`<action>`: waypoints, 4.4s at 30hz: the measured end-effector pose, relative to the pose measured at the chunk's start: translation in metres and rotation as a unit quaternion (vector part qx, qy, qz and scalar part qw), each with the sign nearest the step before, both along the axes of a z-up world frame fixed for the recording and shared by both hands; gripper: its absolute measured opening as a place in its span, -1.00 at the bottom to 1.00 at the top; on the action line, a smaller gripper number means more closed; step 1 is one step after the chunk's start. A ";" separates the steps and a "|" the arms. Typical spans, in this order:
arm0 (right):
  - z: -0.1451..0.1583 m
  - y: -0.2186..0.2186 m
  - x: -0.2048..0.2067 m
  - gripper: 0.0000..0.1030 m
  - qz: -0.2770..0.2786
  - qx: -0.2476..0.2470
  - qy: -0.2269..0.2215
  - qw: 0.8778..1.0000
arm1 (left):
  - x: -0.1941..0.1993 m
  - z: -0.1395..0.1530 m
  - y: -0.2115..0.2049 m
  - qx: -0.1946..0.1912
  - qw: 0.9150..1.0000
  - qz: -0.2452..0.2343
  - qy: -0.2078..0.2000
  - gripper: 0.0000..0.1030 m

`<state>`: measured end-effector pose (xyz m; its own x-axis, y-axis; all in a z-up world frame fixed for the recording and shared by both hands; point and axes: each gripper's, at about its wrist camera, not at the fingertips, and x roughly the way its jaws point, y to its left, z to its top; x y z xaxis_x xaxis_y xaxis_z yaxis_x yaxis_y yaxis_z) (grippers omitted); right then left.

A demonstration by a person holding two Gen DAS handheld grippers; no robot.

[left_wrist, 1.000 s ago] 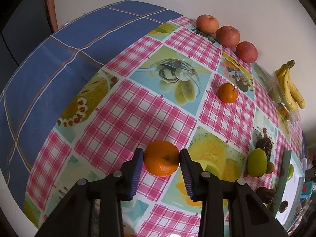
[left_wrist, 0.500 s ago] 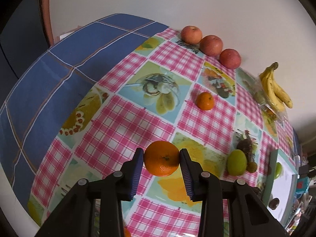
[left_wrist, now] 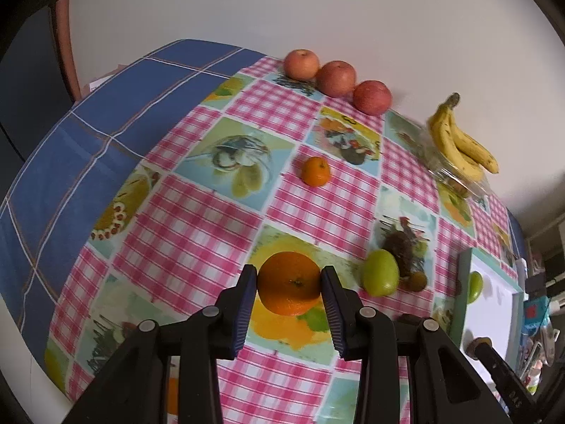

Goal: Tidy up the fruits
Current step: 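Grasp the mandarin orange with the left tool while the right tool grasps the small tan fruit, then drop the orange in the tray with the left tool while the right tool carries the tan fruit over it, then release the tan fruit inside the tray with the right tool while the left tool withdraws, then move the left tool to a green fruit while the right tool approaches the dark wrinkled fruit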

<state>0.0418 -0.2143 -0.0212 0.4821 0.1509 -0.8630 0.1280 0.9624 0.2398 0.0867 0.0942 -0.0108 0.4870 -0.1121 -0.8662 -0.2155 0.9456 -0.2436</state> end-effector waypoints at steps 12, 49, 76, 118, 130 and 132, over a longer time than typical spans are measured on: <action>0.009 -0.062 -0.008 -0.47 -0.064 -0.001 -0.010 0.998 | -0.008 0.010 -0.055 -0.004 0.999 -0.038 -0.005 -0.23; -0.041 -0.203 -0.041 -0.47 -0.213 -0.030 0.067 0.974 | -0.049 -0.036 -0.292 0.049 0.956 -0.288 0.011 -0.23; -0.040 -0.199 -0.036 0.47 -0.200 -0.035 0.059 0.977 | -0.045 -0.024 -0.283 0.042 0.958 -0.285 -0.003 0.54; 0.004 -0.034 0.004 0.85 -0.012 -0.013 -0.063 0.998 | 0.004 0.008 0.023 0.072 0.985 0.153 -0.027 1.00; 0.010 0.026 0.028 0.85 0.032 0.028 -0.073 0.996 | 0.013 0.018 0.031 0.059 0.989 0.121 -0.054 1.00; 0.006 0.032 0.031 0.85 0.040 0.026 -0.067 0.997 | 0.015 0.016 0.026 0.053 0.992 0.106 -0.053 1.00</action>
